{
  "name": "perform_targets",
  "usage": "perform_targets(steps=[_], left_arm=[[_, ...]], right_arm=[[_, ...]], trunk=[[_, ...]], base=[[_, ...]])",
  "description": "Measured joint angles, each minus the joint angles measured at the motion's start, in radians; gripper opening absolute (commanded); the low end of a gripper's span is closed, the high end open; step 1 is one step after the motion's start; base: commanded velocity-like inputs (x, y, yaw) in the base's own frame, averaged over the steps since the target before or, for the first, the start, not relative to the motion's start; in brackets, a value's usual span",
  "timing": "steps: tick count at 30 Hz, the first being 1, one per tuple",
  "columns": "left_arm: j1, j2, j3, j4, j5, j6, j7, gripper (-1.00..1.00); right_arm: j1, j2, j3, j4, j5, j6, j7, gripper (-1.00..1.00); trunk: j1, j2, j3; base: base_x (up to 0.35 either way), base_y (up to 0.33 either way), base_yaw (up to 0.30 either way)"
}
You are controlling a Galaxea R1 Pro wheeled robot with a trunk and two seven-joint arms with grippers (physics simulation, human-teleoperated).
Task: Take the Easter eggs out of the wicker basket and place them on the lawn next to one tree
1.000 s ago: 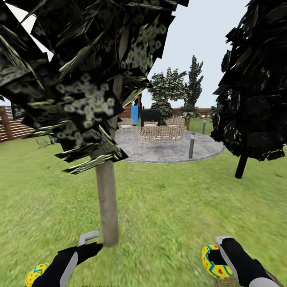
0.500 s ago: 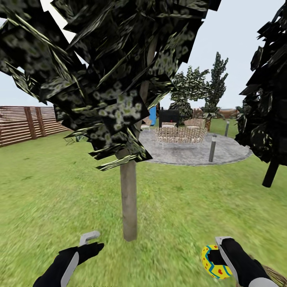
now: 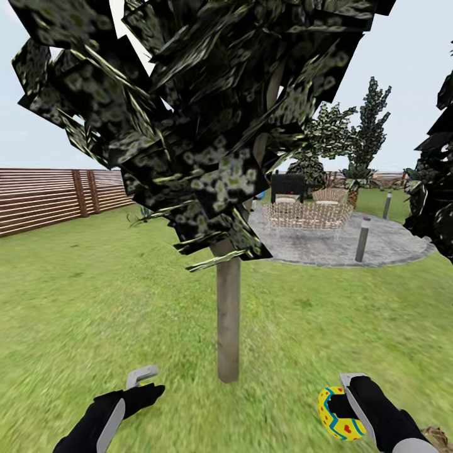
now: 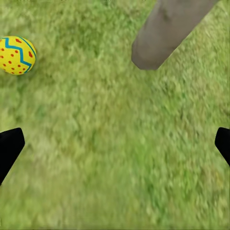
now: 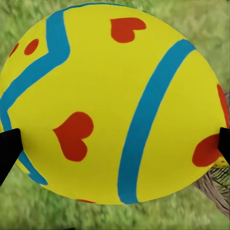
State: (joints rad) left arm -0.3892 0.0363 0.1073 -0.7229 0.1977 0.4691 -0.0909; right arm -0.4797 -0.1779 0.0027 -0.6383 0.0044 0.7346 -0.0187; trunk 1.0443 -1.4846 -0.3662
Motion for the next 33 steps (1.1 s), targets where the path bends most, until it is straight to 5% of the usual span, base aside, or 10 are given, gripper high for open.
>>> perform_targets(steps=[9, 33], left_arm=[[0.000, -0.011, 0.000, 0.010, 0.000, 0.000, -0.002, 1.00], [0.000, -0.011, -0.005, 0.050, -0.003, -0.021, -0.004, 1.00]], right_arm=[[0.000, 0.002, 0.001, 0.000, 0.000, -0.001, 0.000, -1.00], [0.000, 0.009, 0.001, 0.002, 0.000, -0.001, 0.000, -1.00]], trunk=[[-0.034, 0.063, 0.028], [-0.035, 0.063, 0.028]], base=[[-0.071, 0.124, 0.000], [-0.028, 0.261, 0.000]])
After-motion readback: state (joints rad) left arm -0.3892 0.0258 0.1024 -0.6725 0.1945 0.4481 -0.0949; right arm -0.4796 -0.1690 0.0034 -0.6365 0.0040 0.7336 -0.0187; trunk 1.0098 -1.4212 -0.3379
